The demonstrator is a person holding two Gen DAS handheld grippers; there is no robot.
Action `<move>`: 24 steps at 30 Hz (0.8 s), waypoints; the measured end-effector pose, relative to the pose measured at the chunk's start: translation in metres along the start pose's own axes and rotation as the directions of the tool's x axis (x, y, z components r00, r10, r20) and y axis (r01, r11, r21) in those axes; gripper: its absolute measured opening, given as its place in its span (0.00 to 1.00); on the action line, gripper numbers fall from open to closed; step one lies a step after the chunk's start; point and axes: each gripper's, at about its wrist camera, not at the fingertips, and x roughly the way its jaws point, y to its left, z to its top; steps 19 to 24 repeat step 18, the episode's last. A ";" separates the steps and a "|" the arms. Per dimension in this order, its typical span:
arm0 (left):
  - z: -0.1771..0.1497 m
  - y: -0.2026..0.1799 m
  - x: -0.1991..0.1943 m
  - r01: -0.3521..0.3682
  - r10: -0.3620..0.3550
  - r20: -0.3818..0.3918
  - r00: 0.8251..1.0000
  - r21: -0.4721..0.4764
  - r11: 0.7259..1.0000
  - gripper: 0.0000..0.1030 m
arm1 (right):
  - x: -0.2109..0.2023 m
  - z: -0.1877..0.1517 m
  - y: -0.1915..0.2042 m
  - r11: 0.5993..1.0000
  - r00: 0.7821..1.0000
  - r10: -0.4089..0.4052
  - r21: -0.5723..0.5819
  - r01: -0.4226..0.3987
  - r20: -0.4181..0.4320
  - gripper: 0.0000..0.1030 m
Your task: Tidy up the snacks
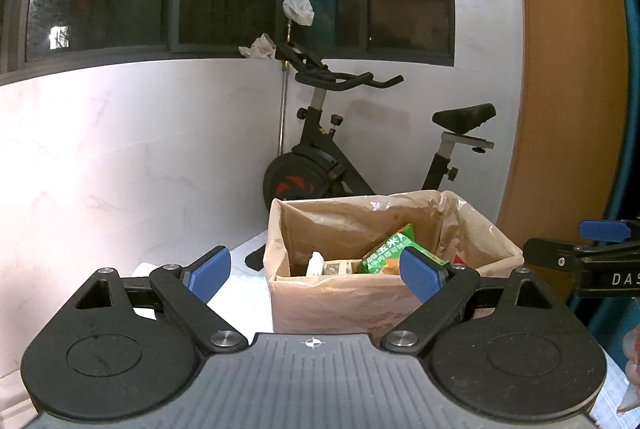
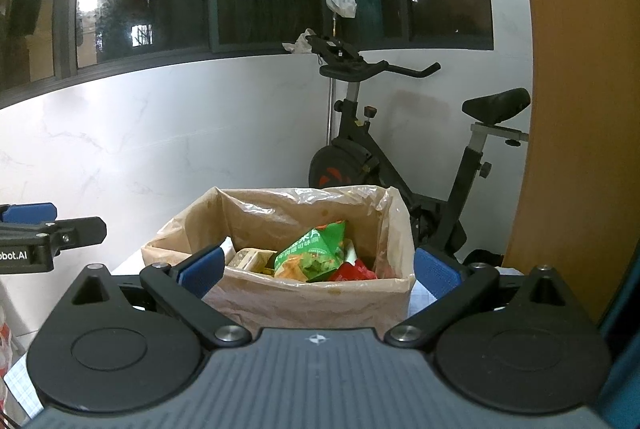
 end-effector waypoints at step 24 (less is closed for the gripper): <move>-0.005 -0.001 0.003 0.024 -0.024 -0.006 1.000 0.005 1.000 0.90 | 0.006 -0.005 0.000 1.000 1.000 0.010 0.003 -0.010 -0.017 1.00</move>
